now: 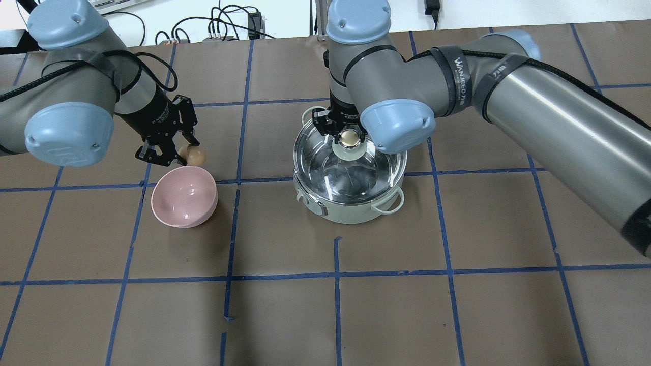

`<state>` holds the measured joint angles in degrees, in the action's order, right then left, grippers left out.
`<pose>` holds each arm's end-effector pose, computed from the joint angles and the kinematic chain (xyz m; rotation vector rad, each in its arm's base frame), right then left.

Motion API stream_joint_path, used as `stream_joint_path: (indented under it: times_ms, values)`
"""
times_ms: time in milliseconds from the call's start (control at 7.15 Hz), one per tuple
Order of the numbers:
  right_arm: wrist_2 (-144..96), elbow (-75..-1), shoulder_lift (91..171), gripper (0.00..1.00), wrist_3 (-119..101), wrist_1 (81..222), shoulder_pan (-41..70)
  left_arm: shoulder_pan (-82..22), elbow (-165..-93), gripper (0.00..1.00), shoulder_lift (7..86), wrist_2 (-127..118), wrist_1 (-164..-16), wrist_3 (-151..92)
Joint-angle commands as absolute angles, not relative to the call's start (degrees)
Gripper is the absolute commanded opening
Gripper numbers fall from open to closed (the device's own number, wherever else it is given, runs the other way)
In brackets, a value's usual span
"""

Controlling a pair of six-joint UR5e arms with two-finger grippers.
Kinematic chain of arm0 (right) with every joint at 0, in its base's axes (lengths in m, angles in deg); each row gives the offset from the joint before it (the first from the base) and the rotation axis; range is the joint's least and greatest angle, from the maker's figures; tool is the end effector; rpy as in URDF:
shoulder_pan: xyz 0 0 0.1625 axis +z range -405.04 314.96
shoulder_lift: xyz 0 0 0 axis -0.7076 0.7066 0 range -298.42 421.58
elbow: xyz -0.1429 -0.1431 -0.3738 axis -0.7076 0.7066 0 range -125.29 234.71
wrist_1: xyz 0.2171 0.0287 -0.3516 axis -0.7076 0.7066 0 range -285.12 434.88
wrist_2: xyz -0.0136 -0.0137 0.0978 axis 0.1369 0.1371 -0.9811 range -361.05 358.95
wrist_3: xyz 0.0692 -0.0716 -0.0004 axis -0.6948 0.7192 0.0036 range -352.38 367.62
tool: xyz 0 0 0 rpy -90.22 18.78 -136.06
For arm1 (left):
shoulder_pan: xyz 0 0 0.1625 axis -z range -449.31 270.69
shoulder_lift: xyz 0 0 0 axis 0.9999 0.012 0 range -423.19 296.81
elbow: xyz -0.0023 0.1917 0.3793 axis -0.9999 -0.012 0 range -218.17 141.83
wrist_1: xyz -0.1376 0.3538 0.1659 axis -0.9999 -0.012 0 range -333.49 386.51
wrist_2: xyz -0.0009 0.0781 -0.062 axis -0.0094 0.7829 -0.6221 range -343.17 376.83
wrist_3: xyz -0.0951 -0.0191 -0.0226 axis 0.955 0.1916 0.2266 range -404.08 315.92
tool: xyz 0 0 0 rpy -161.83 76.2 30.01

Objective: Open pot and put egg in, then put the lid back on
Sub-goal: 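Grasp the glass lid knob with the right gripper and lift it off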

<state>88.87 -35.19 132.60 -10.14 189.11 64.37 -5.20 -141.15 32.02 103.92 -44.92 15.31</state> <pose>0.3313 -0.5383 0.3476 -0.0451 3.1072 -0.1368 -0.0852 -0.5231 0.3644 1.6680 -2.6050 -0.0260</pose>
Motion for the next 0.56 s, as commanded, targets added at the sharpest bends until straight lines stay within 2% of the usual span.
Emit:
stream_joint_path:
  times_ms: [0, 280, 419]
  values:
    - [88.95, -32.67, 133.29, 0.08, -9.44, 186.70, 63.69, -5.11, -139.79, 0.13, 31.91, 103.58, -45.20, 15.07]
    - [89.12, -27.92, 135.39, 0.09, -9.43, 180.20, 63.07, -4.94, -137.85, 0.09, 31.82, 102.70, -47.14, 14.72]
    - [89.21, -27.91, 137.41, 0.10, -9.43, 179.39, 61.85, -2.15, -137.58, 0.09, 31.82, 102.70, -46.88, 12.72]
